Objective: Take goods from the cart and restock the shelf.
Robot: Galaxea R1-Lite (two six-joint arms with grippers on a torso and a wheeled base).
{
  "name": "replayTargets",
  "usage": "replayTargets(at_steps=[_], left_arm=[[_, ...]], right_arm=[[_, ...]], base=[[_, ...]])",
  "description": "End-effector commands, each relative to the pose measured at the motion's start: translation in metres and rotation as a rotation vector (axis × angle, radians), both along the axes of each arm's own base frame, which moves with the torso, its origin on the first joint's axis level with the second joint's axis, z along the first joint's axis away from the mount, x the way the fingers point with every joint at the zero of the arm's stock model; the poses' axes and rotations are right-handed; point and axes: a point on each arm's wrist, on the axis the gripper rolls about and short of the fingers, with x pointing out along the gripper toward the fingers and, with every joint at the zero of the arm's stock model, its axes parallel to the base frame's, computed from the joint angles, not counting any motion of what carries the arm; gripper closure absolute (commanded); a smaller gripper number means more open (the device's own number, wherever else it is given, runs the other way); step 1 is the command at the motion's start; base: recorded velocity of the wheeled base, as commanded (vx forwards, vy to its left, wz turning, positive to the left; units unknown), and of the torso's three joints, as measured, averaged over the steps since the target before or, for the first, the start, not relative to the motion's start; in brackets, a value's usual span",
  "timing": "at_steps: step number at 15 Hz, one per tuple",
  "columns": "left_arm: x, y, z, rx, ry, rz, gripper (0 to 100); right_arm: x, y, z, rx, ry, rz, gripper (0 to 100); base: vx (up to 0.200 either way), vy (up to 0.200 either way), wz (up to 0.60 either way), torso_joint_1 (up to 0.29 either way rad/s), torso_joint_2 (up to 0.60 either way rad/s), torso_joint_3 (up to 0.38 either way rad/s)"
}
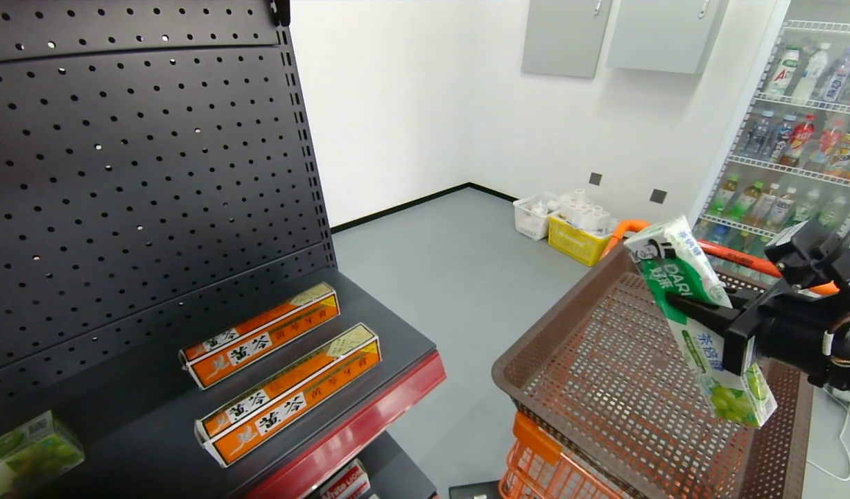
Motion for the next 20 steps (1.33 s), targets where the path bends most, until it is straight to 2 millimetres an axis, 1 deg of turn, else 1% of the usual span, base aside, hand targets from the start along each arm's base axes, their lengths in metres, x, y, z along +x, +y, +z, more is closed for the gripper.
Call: replayTargets(at_steps=[1, 3, 6, 9, 11, 15, 20], left_arm=[[0.000, 0.000, 0.000, 0.000, 0.000, -0.001, 0], [0.000, 0.000, 0.000, 0.000, 0.000, -0.001, 0], [0.000, 0.000, 0.000, 0.000, 0.000, 0.001, 0], [0.000, 0.000, 0.000, 0.000, 0.000, -0.001, 0], [0.000, 0.000, 0.000, 0.000, 0.000, 0.001, 0], [0.000, 0.000, 0.000, 0.000, 0.000, 0.001, 0], [0.000, 0.000, 0.000, 0.000, 0.000, 0.001, 0]], right_arm=[[-0.011, 0.001, 0.012, 0.034, -0.063, 0.011, 100], [-0.014, 0.001, 0.017, 0.082, -0.107, 0.016, 100], [-0.022, 0.003, 0.024, 0.208, -0.186, 0.040, 100], [-0.034, 0.007, 0.024, 0.251, -0.223, 0.084, 100], [-0.040, 0.010, 0.028, 0.259, -0.252, 0.110, 100], [-0.040, 0.012, 0.036, 0.286, -0.286, 0.127, 100], [-0.038, 0.016, 0.056, 0.321, -0.351, 0.148, 100]], base=[[0.000, 0.000, 0.00, 0.000, 0.00, 0.000], [0.000, 0.000, 0.00, 0.000, 0.00, 0.000], [0.000, 0.000, 0.00, 0.000, 0.00, 0.000], [0.000, 0.000, 0.00, 0.000, 0.00, 0.000], [0.000, 0.000, 0.00, 0.000, 0.00, 0.000], [0.000, 0.000, 0.00, 0.000, 0.00, 0.000], [0.000, 0.000, 0.00, 0.000, 0.00, 0.000]])
